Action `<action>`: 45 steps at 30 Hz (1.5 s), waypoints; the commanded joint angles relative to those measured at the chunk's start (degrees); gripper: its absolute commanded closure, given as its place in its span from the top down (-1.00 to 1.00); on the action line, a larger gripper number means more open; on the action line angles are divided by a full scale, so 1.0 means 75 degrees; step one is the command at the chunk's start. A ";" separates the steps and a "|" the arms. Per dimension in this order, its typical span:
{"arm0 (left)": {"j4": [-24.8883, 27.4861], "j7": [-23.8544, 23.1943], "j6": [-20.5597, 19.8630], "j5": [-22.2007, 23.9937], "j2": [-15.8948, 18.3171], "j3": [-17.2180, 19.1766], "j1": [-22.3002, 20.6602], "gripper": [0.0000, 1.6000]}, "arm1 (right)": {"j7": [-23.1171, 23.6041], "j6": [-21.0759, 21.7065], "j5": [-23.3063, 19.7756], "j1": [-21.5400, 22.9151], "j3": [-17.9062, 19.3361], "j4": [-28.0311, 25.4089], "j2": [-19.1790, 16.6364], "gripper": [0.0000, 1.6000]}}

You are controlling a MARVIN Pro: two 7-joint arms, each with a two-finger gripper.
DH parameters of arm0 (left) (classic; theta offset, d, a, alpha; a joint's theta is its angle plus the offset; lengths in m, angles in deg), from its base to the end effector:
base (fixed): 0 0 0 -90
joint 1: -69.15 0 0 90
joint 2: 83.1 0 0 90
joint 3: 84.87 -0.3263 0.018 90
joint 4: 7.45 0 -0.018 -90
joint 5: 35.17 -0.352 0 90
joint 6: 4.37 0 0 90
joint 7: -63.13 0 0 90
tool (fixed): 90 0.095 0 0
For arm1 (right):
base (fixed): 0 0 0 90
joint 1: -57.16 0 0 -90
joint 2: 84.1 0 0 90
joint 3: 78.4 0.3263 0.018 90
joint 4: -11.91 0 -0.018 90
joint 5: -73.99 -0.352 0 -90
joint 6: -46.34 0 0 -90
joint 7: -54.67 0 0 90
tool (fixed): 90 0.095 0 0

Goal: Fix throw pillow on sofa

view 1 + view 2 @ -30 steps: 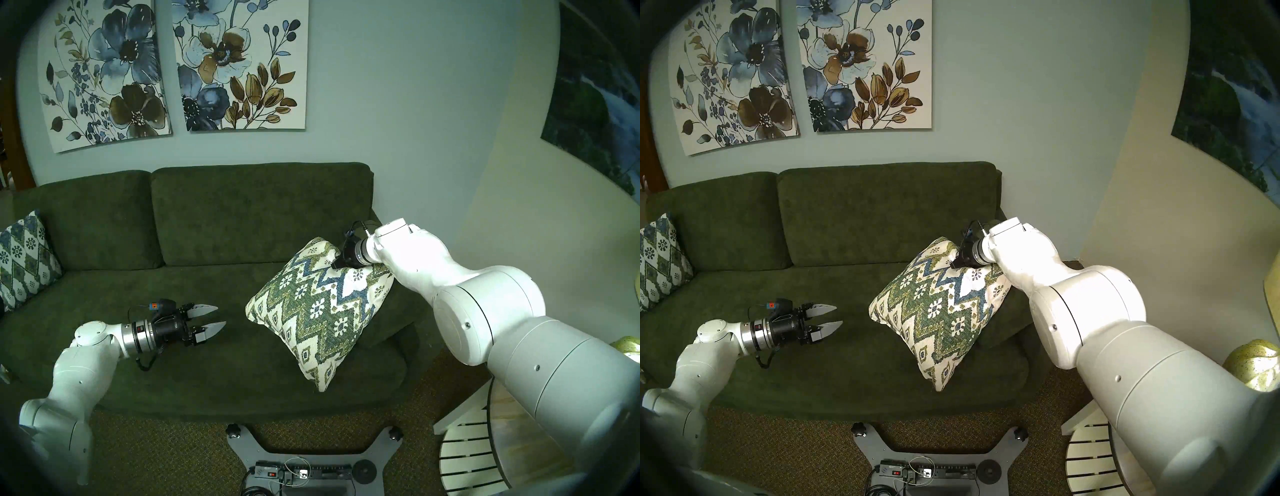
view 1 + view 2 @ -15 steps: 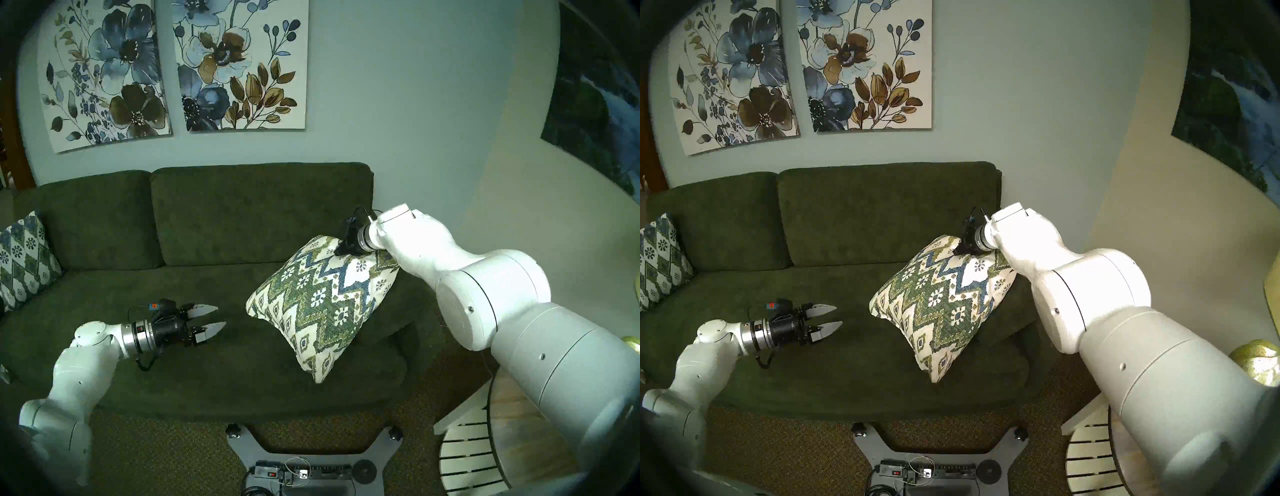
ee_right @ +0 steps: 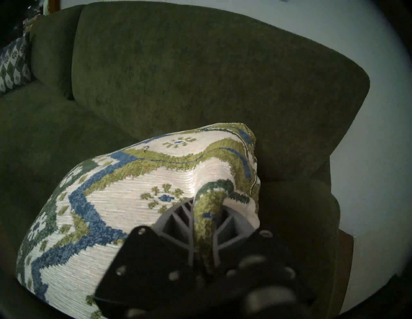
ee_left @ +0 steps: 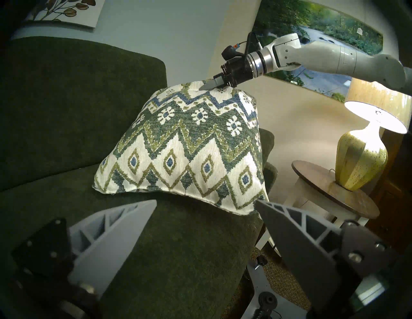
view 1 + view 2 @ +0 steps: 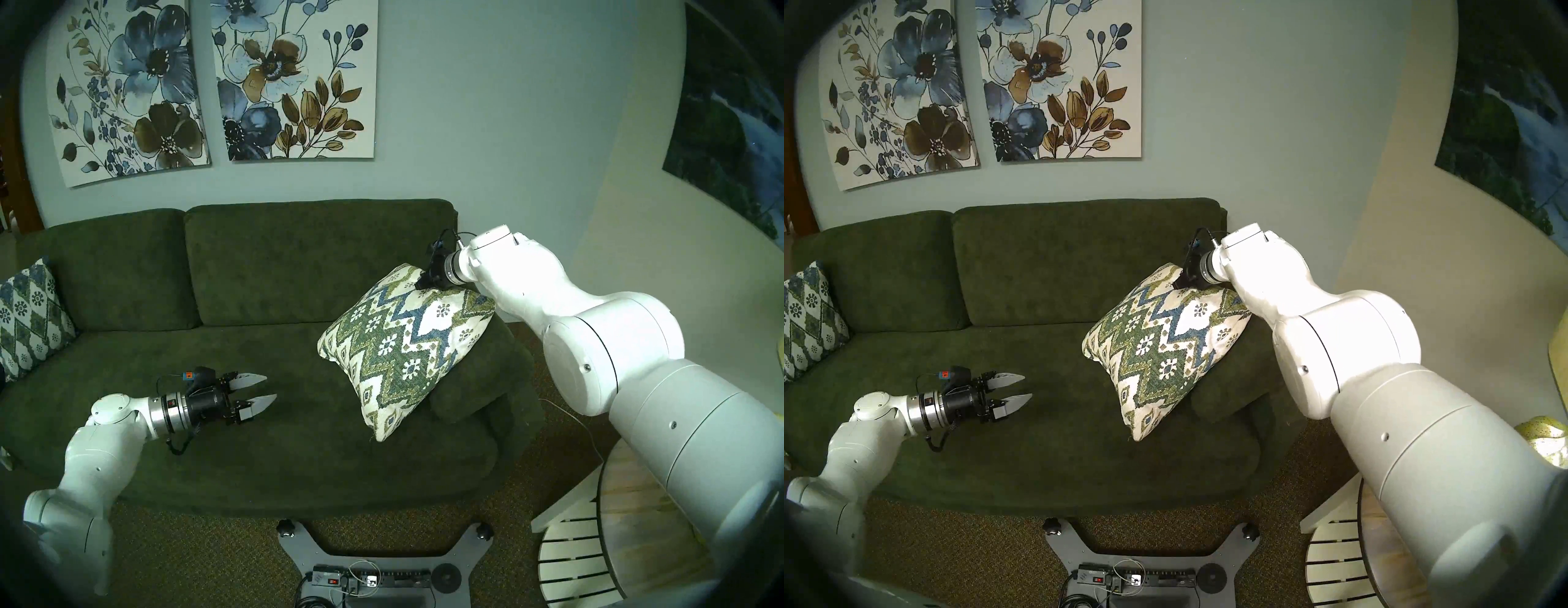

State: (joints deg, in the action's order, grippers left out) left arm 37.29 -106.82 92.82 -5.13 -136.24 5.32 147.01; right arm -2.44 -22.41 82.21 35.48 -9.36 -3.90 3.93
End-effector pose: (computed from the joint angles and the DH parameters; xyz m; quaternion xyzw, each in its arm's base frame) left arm 0.3979 0.2766 -0.4264 0.7269 -0.2715 0.5116 0.3690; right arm 0.7222 0.0474 -0.2225 -0.8427 -0.3133 -0.4332 0.0629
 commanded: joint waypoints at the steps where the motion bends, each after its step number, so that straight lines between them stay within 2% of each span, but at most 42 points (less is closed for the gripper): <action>1: 0.0045 -0.0017 0.0009 0.0043 -0.0013 0.0033 -0.0033 1.00 | -0.0170 -0.0236 -0.0012 0.0767 0.0102 -0.0582 -0.0167 -1.00; 7: 0.0054 -0.0018 0.0010 0.0051 -0.0014 0.0039 -0.0026 1.00 | -0.0379 -0.0441 -0.0037 0.0570 0.0204 -0.0811 -0.0167 -1.00; 12: 0.0073 -0.0020 0.0009 0.0067 -0.0017 0.0054 -0.0010 1.00 | -0.0774 -0.0590 -0.0213 0.0094 0.0460 -0.1003 -0.0132 -1.00; 17: 0.0103 -0.0013 0.0000 0.0078 -0.0019 0.0071 0.0013 1.00 | -0.1189 -0.0380 -0.0393 -0.0387 0.0698 -0.1103 -0.0006 -1.00; 24: 0.0115 -0.0010 -0.0005 0.0072 -0.0022 0.0083 0.0021 1.00 | -0.1469 -0.0666 -0.0530 -0.0547 0.0832 -0.0525 0.0261 -1.00; 29: 0.0119 -0.0010 -0.0008 0.0068 -0.0024 0.0089 0.0024 1.00 | -0.1574 -0.1041 -0.0544 -0.0345 0.0809 0.0252 0.0447 -1.00; 32: 0.0121 -0.0010 -0.0008 0.0066 -0.0025 0.0091 0.0025 1.00 | -0.1719 -0.1050 -0.0485 -0.0169 0.0735 0.0633 0.0529 -1.00; 40: 0.0123 -0.0009 -0.0010 0.0062 -0.0027 0.0097 0.0027 1.00 | -0.1886 -0.1186 -0.0444 -0.0008 0.0646 0.1016 0.0604 -1.00; 41: 0.0124 -0.0009 -0.0011 0.0062 -0.0027 0.0097 0.0027 1.00 | -0.1889 -0.1199 -0.0437 0.0007 0.0631 0.1032 0.0607 -0.75; 42: 0.0125 -0.0009 -0.0011 0.0062 -0.0028 0.0098 0.0028 1.00 | -0.1858 -0.1235 -0.0429 0.0009 0.0615 0.1022 0.0595 -0.36; 43: 0.0125 -0.0009 -0.0011 0.0061 -0.0028 0.0099 0.0028 1.00 | -0.1838 -0.1232 -0.0424 0.0015 0.0602 0.1012 0.0588 0.34; 45: 0.0126 -0.0009 -0.0012 0.0060 -0.0028 0.0100 0.0029 1.00 | -0.1803 -0.1214 -0.0398 0.0027 0.0562 0.0961 0.0571 1.00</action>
State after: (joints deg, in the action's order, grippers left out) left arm 37.88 -106.79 92.78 -5.09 -136.30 5.78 147.48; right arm -16.14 -31.64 78.61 34.75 -4.57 3.07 8.45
